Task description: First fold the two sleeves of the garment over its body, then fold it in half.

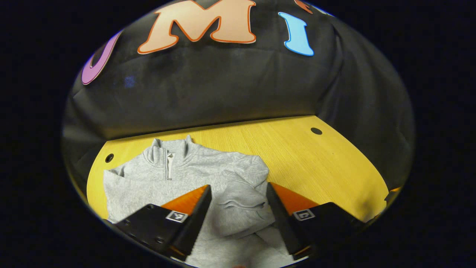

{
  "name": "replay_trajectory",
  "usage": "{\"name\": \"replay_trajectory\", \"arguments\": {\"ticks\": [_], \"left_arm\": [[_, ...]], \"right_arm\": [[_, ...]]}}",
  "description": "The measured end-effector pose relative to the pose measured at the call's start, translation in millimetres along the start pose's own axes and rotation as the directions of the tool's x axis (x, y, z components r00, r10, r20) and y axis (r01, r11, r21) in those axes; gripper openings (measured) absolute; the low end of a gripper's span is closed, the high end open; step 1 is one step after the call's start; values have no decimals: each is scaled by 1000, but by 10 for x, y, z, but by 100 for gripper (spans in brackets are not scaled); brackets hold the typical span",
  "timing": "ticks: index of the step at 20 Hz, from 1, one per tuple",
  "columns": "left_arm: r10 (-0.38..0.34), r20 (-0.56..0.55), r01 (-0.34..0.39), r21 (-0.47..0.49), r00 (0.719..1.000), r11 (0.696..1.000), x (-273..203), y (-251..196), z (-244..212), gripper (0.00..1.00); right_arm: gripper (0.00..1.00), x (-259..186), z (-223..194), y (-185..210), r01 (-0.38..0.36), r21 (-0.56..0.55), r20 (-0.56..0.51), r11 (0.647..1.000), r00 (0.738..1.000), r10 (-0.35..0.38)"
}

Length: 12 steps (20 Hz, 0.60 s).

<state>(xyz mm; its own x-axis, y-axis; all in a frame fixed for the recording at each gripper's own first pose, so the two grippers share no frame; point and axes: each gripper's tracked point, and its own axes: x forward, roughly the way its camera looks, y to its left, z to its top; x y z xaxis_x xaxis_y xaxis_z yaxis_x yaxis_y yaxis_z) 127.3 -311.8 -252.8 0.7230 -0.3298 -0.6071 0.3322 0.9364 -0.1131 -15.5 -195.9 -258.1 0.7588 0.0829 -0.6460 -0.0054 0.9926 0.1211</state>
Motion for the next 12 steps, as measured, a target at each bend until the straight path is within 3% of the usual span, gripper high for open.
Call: {"name": "replay_trajectory", "arguments": {"ticks": [1,2,7,12], "left_arm": [[20,18,-20,-16,1000,1000,-66,84,49,95],[35,35,-33,-38,999,999,-176,170,73,98],[154,116,-141,-110,981,984,-823,889,171,97],[289,127,-268,-156,949,951,-1481,1750,-64,97]], "right_arm": [[99,26,17,46,-11,-6,3,1000,1000,11],[99,46,16,80,-19,-11,5,1000,1000,19],[99,109,53,369,-69,-16,8,997,998,69],[100,168,-37,558,-82,-56,-7,995,997,82]]}}
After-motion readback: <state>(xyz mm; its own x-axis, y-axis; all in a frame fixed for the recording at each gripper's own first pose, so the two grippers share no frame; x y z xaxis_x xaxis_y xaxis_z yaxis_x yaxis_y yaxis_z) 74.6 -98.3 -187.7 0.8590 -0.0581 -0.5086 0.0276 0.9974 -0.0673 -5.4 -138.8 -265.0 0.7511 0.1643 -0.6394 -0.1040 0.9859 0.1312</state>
